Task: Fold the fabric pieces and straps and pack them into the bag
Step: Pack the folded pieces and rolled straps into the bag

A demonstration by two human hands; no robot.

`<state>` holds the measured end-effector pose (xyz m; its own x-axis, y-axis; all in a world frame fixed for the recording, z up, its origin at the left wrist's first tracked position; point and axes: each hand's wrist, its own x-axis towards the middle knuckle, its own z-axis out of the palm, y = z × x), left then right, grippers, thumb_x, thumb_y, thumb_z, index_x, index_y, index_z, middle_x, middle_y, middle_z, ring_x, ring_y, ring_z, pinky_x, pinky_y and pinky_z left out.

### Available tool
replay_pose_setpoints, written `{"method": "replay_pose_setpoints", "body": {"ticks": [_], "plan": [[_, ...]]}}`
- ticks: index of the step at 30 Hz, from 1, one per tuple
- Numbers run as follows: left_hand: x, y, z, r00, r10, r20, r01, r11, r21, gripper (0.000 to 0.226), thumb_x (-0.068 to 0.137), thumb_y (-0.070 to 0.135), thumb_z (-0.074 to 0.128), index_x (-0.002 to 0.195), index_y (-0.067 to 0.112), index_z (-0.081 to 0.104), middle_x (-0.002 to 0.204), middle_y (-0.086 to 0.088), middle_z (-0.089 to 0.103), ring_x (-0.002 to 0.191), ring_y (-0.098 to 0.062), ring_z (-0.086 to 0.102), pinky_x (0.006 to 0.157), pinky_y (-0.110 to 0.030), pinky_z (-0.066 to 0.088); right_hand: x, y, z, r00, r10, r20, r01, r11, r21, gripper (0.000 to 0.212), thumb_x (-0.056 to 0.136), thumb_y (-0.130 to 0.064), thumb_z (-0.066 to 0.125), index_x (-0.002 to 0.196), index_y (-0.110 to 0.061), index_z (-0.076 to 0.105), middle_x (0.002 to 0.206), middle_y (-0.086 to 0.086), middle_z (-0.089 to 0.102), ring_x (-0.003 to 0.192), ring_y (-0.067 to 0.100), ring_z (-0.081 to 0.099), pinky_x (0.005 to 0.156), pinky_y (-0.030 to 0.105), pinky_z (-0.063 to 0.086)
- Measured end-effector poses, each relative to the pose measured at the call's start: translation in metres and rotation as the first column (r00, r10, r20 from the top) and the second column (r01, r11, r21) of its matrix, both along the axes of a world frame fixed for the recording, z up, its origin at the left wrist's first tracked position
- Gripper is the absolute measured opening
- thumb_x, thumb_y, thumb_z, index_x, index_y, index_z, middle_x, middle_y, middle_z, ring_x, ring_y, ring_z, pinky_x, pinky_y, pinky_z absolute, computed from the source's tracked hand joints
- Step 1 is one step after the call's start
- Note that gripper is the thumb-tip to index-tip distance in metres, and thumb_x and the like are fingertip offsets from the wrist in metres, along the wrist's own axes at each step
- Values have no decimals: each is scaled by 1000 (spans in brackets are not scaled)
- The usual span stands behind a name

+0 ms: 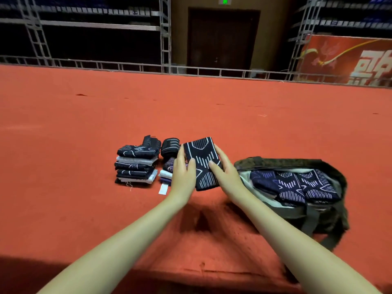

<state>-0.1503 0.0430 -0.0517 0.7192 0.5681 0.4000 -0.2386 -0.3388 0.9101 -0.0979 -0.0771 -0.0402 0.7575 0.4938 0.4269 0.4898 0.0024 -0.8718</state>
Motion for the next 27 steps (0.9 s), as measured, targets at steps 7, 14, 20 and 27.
{"method": "replay_pose_setpoints", "body": {"ticks": [7,14,20,27], "plan": [[16,-89,18,990,-136,27,132,983,126,49,96,13,38,145,14,32,138,-4,44,129,-12,37,107,-23,26,-5,-90,13,967,-237,92,236,971,17,59,95,-11,51,148,-27,28,134,-26,37,127,-6,37,105,9,26],[54,-149,24,942,-240,-235,313,880,357,41,96,22,40,136,20,45,130,-7,50,123,-19,45,104,-31,34,28,-182,16,909,-393,-137,401,916,30,53,91,-4,53,141,-22,43,133,-6,54,118,9,54,102,24,41],[89,-157,13,844,-121,-523,499,539,679,34,93,18,41,120,19,62,118,-12,57,113,-30,52,94,-34,40,42,-225,3,795,-538,-279,445,831,-334,50,90,0,49,138,-13,44,115,2,57,90,13,54,61,8,43],[113,-151,6,812,-5,-584,518,468,716,54,90,29,44,143,20,36,141,-15,38,133,-32,30,109,-40,29,78,-212,21,790,-533,-303,405,825,-395,43,88,0,47,127,-17,52,101,1,60,86,17,58,72,26,46]]}}
